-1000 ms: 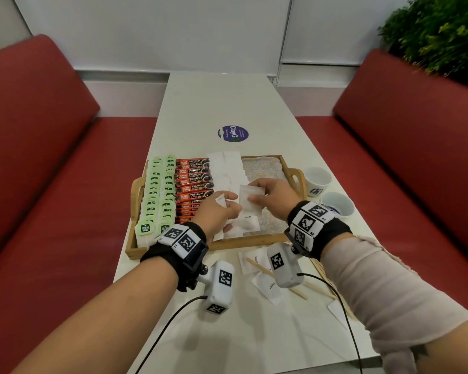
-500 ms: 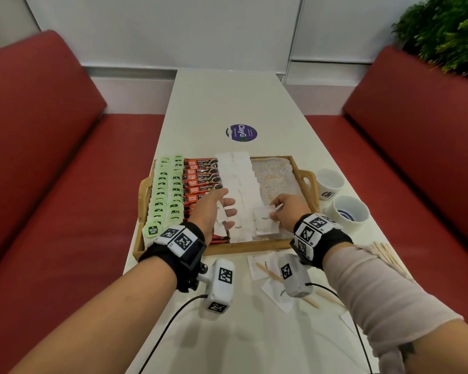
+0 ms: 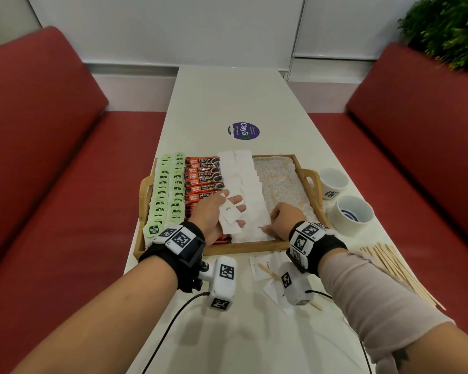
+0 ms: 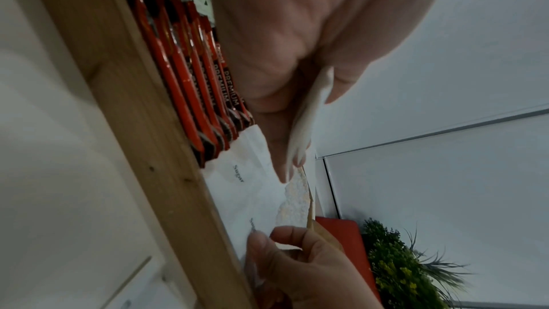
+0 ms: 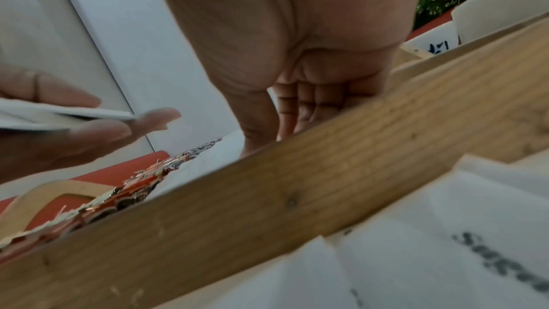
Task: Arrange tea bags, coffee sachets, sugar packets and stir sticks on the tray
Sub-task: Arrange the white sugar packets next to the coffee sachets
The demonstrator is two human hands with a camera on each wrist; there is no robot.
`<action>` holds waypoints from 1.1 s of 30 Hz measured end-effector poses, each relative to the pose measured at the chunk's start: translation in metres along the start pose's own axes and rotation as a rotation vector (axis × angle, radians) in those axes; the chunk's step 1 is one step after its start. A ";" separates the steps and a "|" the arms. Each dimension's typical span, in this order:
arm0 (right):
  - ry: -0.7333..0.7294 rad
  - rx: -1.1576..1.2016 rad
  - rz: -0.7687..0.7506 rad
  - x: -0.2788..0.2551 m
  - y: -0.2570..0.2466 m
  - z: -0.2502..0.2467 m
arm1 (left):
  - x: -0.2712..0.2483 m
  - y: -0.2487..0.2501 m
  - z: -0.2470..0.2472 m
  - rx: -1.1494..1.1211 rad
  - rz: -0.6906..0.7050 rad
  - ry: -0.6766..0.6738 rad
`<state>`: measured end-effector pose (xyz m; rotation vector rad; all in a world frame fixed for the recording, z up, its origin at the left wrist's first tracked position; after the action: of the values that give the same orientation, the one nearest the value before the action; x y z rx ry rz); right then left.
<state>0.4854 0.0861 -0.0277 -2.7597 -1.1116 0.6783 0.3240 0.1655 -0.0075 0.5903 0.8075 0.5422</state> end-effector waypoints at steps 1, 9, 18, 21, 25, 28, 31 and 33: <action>0.014 0.017 0.003 -0.001 0.001 -0.003 | 0.000 -0.001 0.001 -0.003 -0.001 -0.007; -0.052 0.294 -0.238 -0.024 -0.043 -0.028 | -0.004 0.009 0.011 0.147 0.131 -0.033; -0.062 0.529 -0.278 -0.027 -0.055 -0.031 | -0.004 0.006 0.011 0.261 0.158 -0.012; -0.075 0.571 -0.279 -0.025 -0.057 -0.031 | -0.003 0.008 0.010 0.272 0.165 -0.011; -0.070 0.588 -0.285 -0.017 -0.064 -0.037 | 0.002 0.012 0.014 0.315 0.149 -0.056; -0.041 0.655 -0.301 -0.005 -0.072 -0.052 | 0.012 0.017 0.016 0.326 0.124 -0.101; 0.036 0.693 -0.303 0.013 -0.078 -0.071 | 0.024 0.022 0.014 0.385 0.118 -0.107; 0.108 0.654 -0.294 0.029 -0.080 -0.082 | 0.034 0.029 0.011 0.494 0.167 -0.077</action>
<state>0.4886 0.1705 0.0546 -2.0150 -1.0120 0.6883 0.3464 0.2051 0.0004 1.1347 0.8269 0.4681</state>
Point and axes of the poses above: each hand's wrist, its own x-axis towards the middle knuckle, its own z-axis out of the palm, y = z × x, the point moved 9 cm from there along x, towards the middle knuckle, and after that the axes turned 10 degrees about -x, right-handed, at the moved point
